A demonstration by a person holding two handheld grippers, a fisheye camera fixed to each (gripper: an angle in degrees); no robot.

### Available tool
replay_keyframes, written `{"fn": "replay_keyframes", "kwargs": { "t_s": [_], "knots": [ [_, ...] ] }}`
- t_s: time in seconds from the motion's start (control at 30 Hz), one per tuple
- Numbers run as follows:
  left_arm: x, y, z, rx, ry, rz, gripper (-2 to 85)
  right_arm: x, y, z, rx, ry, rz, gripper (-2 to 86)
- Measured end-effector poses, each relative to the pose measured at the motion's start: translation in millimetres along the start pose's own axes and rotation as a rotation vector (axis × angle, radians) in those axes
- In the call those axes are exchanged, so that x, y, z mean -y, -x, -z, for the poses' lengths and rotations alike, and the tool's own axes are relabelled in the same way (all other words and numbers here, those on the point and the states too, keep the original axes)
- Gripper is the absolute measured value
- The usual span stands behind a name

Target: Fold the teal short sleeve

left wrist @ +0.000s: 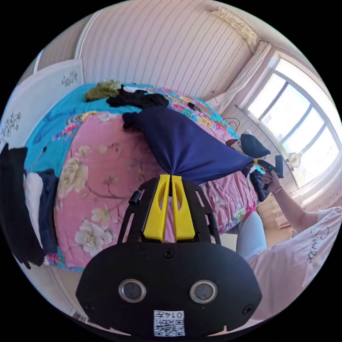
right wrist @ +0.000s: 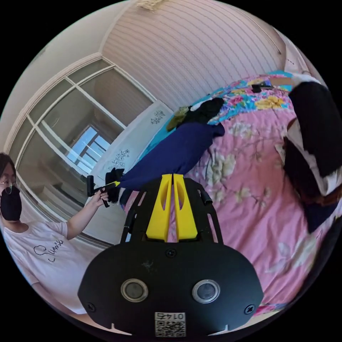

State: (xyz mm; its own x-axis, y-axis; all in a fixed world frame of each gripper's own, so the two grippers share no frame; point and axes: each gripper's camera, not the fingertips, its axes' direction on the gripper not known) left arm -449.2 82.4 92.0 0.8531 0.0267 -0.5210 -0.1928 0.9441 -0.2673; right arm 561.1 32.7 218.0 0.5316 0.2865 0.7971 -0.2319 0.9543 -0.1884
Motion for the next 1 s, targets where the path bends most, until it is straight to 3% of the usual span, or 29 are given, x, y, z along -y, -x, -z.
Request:
{"fn": "replay_keyframes", "kwargs": {
  "t_s": [0.13,0.63,0.83,1.0],
  "knots": [
    [-44,26,-50,-0.007,0.16,0.086,-1.0,-40,-32,-31,-0.05,0.099,-0.112,-0.1],
    [-96,66,-90,-0.003,0.316,0.119,-1.0,-88,-55,-104,-0.163,0.427,-0.127,-0.1],
    [-90,77,-114,-0.018,0.326,0.142,-1.0,-92,-62,-136,-0.21,0.439,-0.149,0.1],
    [-90,83,-128,0.071,0.376,0.14,-1.0,-93,-65,-164,-0.333,0.582,-0.126,0.4]
  ]
}}
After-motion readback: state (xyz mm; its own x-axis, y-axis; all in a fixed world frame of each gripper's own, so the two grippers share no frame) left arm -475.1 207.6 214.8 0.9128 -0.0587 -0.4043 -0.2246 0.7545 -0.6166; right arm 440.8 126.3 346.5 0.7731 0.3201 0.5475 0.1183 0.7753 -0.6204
